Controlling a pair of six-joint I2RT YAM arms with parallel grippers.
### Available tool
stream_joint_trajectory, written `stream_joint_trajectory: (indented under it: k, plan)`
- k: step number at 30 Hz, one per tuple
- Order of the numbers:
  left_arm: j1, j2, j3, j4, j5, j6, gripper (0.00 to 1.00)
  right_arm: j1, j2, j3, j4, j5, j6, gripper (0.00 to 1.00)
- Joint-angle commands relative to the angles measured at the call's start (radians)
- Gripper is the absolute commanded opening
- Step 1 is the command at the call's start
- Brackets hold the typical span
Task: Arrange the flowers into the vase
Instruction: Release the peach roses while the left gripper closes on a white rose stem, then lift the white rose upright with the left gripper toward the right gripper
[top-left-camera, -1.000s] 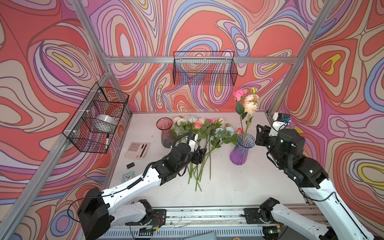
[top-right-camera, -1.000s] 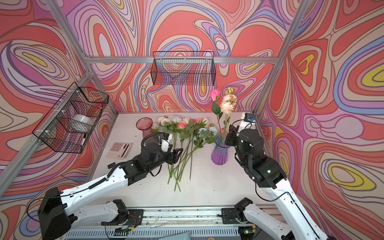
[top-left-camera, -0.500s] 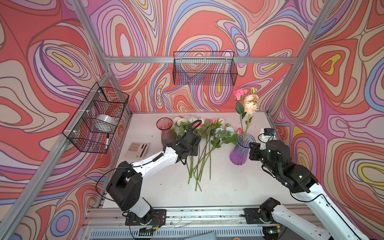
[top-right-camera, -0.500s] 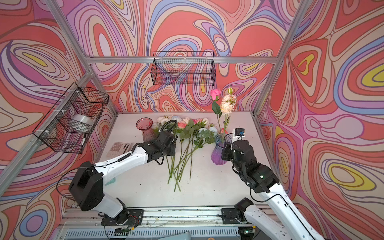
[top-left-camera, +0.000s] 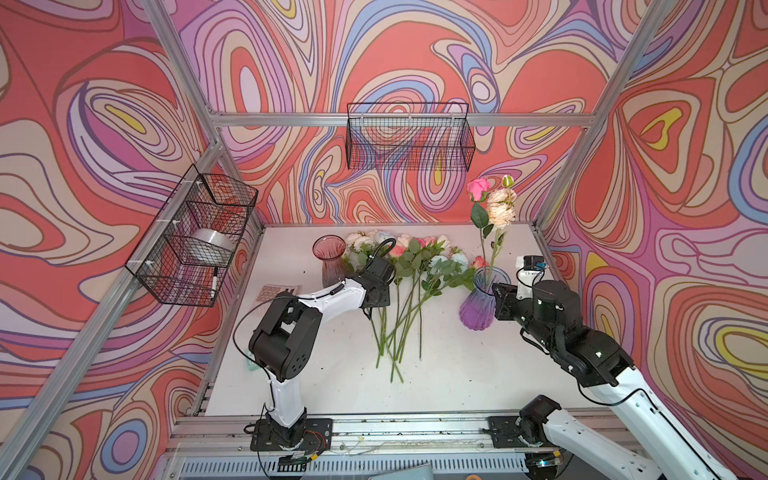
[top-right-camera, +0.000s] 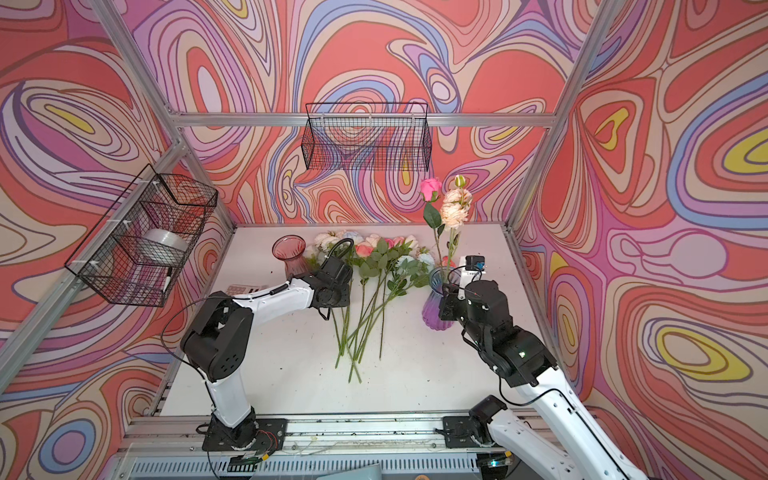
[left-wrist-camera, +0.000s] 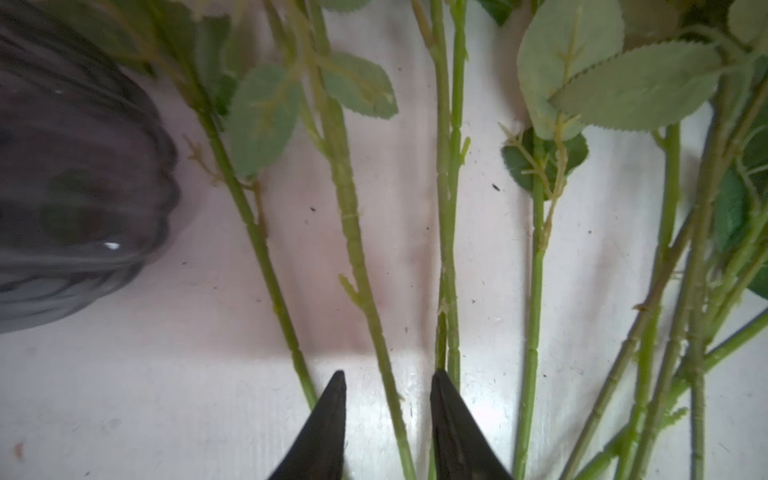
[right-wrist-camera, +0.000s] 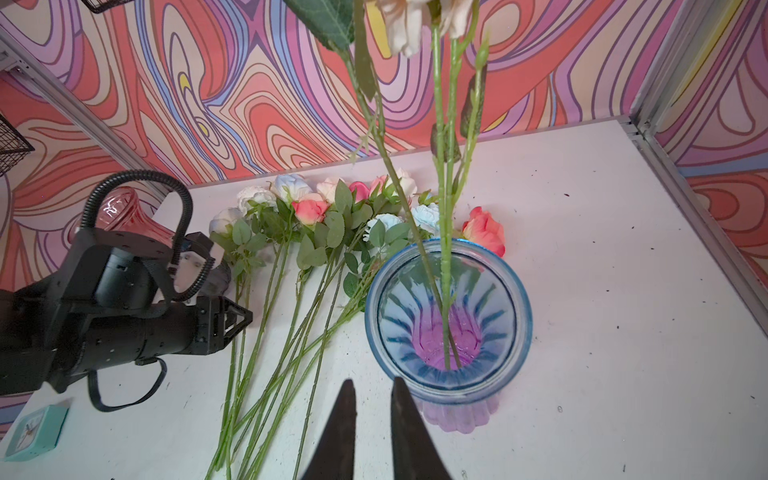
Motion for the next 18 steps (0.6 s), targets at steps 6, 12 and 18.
stream_joint_trajectory:
  k: [6,12,18]
  plan:
    - [0.003,0.038,-0.026,0.057,0.042,-0.038,0.03,-0.004,-0.036,-0.005,-0.005,-0.012,-0.01,0.16]
    - [0.003,-0.046,-0.034,0.037,0.081,-0.037,0.0,-0.004,-0.043,-0.002,-0.006,-0.01,-0.005,0.16]
    - [0.003,-0.178,-0.046,0.011,0.126,-0.028,0.0,-0.003,-0.041,-0.006,0.009,-0.021,0.001,0.16]
